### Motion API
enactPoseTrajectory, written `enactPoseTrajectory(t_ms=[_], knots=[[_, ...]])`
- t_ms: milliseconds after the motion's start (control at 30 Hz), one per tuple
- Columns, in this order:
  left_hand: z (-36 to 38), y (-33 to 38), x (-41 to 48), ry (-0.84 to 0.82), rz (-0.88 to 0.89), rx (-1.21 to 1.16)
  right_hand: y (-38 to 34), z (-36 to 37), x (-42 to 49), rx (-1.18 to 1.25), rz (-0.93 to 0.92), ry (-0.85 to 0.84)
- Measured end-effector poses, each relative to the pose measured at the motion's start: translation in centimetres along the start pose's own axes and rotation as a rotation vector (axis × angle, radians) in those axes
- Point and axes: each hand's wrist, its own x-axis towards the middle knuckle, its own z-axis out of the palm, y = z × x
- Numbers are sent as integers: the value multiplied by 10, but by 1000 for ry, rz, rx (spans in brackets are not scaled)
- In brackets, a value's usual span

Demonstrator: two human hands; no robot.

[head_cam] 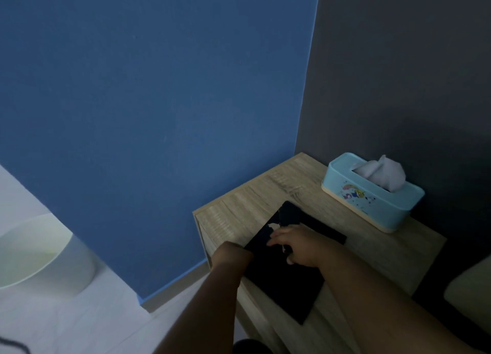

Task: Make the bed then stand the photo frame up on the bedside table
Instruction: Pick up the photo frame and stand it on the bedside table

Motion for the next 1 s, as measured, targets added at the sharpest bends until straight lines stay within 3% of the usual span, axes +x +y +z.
enactPoseTrajectory(t_ms=[167, 367, 667, 1000], knots=[[7, 6, 0, 68, 3, 8, 0, 0, 1, -6, -2, 15], [17, 10, -7, 129, 4, 247, -5, 7, 3, -50, -2, 25], [0, -3, 3, 88, -99, 121, -20, 8, 8, 28, 24, 31], [-20, 8, 9, 98, -52, -255, -31, -10, -2, 92, 4, 136]])
